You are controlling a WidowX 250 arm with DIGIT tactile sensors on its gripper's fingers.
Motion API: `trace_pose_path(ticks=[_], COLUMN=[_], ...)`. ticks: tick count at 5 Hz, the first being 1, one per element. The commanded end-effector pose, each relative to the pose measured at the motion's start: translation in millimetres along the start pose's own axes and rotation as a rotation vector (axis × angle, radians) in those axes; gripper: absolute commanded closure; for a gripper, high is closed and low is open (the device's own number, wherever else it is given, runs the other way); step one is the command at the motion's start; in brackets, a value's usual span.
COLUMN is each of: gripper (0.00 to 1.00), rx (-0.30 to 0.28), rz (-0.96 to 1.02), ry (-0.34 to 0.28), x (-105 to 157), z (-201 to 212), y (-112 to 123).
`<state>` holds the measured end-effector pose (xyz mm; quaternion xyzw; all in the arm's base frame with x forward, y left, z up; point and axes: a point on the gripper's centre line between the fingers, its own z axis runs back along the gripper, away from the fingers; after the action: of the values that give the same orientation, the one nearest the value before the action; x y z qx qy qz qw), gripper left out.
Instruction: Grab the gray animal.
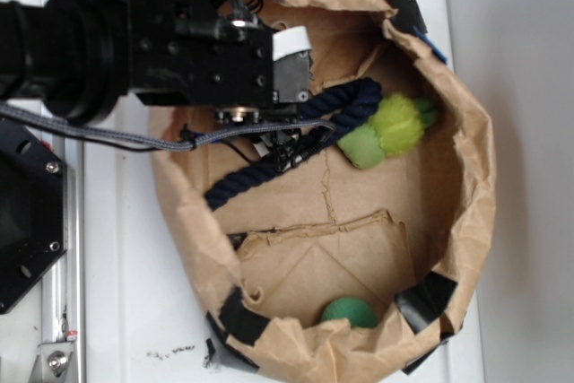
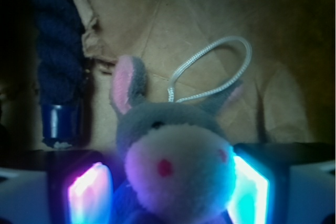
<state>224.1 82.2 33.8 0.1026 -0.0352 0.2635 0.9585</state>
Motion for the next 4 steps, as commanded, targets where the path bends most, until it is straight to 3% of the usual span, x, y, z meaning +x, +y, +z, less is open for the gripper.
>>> trace_pose_path(ticks=[1,4], gripper=[1.00,1.00], rx=[-0.014,-0.053], rz=[-0.022,-0.015], ry=[-0.027,-0.018], x=[5.2,11.6], z=[10.2,28.6], y=[5.8,5.8])
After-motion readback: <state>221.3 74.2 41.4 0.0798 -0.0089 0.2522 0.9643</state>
